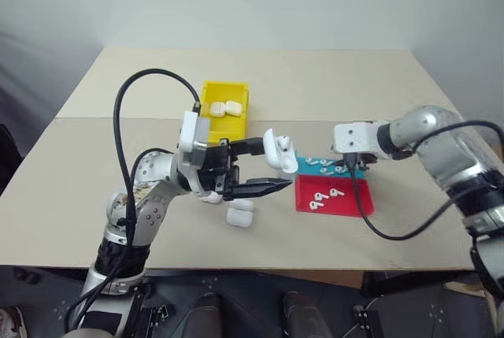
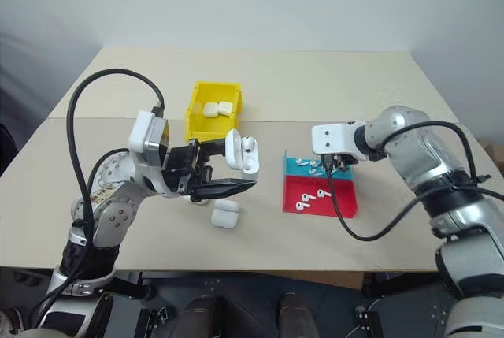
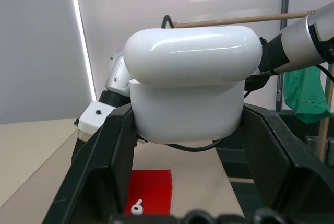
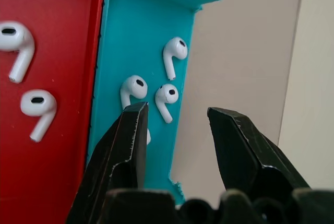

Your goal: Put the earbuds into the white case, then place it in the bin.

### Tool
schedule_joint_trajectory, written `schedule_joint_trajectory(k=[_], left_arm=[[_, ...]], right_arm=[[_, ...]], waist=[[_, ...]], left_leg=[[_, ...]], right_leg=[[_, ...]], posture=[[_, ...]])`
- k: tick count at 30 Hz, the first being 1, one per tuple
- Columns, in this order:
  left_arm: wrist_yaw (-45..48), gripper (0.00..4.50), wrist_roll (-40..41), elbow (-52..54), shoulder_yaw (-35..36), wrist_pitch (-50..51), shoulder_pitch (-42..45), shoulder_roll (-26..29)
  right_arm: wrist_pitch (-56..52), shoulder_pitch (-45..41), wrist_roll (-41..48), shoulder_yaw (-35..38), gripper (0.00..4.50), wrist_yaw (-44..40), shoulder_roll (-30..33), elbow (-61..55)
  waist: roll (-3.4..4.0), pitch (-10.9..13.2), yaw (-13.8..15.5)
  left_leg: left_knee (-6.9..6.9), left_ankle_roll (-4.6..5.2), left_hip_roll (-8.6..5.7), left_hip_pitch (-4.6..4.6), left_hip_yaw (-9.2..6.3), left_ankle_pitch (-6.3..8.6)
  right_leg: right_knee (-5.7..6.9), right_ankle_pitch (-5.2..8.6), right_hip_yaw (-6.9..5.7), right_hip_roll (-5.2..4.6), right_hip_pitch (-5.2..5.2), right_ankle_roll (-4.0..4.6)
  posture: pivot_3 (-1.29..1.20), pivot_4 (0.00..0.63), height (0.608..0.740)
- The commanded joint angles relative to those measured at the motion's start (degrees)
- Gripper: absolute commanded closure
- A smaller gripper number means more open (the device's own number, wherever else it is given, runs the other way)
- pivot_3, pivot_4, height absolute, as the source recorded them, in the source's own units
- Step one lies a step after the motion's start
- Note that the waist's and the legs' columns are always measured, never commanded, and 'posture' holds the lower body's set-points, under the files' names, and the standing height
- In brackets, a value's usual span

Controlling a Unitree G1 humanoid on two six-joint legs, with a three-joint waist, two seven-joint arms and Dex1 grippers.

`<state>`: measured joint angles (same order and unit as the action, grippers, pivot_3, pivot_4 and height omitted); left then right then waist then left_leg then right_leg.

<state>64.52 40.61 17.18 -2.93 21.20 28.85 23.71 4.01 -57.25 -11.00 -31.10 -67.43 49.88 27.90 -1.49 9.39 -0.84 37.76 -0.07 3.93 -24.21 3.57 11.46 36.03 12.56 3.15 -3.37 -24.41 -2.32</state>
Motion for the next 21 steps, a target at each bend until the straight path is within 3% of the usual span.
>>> schedule_joint_trajectory(k=[1, 10, 21], left_arm=[[-0.87, 1.76, 0.4, 2.39, 0.8, -1.34, -0.02, -0.26], [-2.59, 1.76, 0.03, 3.85, 0.76, -2.02, -1.51, -0.45], [-4.54, 1.76, 0.06, 5.92, 0.96, -2.14, -2.89, 0.21]], right_arm=[[8.44, -4.69, -2.99, 0.07, 2.33, -3.83, -1.35, 8.48], [24.82, -13.25, -12.46, -2.95, 2.33, -4.7, -7.17, 29.78], [30.06, -15.85, -18.66, -3.23, 2.33, -1.41, -11.95, 40.52]], waist=[[0.0, 0.0, -0.01], [0.02, 0.01, -0.41], [0.03, 0.01, -0.55]], left_leg=[[0.0, 0.0, 0.0, -0.01, 0.0, 0.0], [0.0, 0.0, 0.01, 0.04, 0.0, 0.0], [0.0, 0.0, 0.01, 0.07, 0.0, 0.0]], right_leg=[[0.0, -0.01, 0.0, 0.0, 0.01, 0.02], [0.03, -0.03, 0.0, 0.0, 0.04, 0.05], [0.07, -0.04, 0.01, 0.0, 0.05, 0.06]], posture=[[0.0, 0.15, 0.74], [0.0, 0.15, 0.74], [0.0, 0.15, 0.74]])
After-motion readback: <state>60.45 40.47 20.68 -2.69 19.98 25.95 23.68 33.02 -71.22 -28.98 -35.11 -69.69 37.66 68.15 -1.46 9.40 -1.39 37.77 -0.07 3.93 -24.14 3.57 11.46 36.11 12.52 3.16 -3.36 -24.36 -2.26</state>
